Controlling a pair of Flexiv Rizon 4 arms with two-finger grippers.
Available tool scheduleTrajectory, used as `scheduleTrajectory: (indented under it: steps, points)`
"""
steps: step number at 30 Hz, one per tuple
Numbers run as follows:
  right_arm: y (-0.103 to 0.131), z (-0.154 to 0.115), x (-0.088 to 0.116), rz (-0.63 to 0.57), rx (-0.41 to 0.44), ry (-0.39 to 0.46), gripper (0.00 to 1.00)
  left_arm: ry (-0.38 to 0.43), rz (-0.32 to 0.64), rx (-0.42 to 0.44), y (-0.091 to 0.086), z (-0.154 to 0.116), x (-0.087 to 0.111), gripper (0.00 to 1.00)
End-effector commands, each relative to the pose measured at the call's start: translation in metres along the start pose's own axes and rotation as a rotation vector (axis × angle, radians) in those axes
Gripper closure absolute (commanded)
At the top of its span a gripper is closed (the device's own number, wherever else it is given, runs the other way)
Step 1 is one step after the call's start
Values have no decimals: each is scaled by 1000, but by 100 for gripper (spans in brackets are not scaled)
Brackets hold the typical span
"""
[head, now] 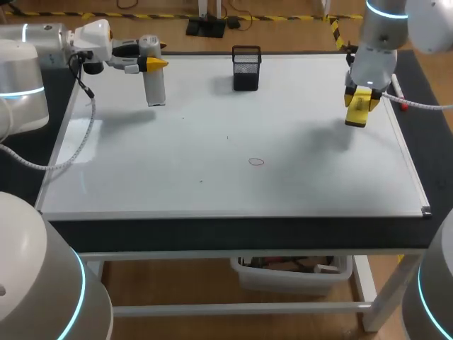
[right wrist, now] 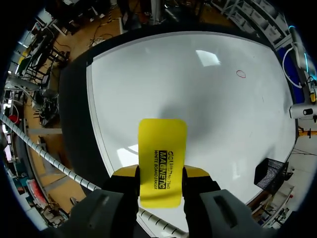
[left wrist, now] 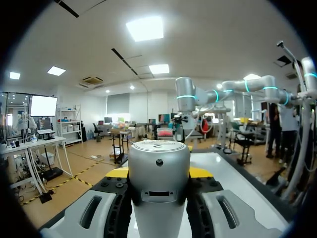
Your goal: Pick up the inspection probe, press it on each red-marked spot on the whiteboard one by one, put down the probe, pick up the eraser, and wipe off all the red marks.
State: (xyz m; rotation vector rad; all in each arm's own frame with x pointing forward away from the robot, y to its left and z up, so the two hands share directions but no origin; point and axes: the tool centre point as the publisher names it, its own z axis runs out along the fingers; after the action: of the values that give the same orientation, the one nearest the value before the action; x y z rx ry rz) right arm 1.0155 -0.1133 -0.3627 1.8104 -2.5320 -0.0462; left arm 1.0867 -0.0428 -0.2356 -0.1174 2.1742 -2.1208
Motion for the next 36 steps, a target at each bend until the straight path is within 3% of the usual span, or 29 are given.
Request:
scheduleTrajectory:
  steps: [1,7,12,20,26,36]
  points:
    - [0,-1,1,-2,3,2,100,-4,2,1,-1,0,1,100]
    - [0,-1,1,-2,3,2,100,-4,2,1,-1,0,1,100]
    - [0,-1,1,-2,3,2,100,31,28,10,-9,12,13,100]
    - [0,-1,1,-2,3,2,100,136,74,9,-21,35,60,100]
    - [0,-1,1,-2,3,2,100,229,57,33,-18,59,98,100]
    - [0,-1,1,-2,3,2,100,307,4,64,-6,106,151,100]
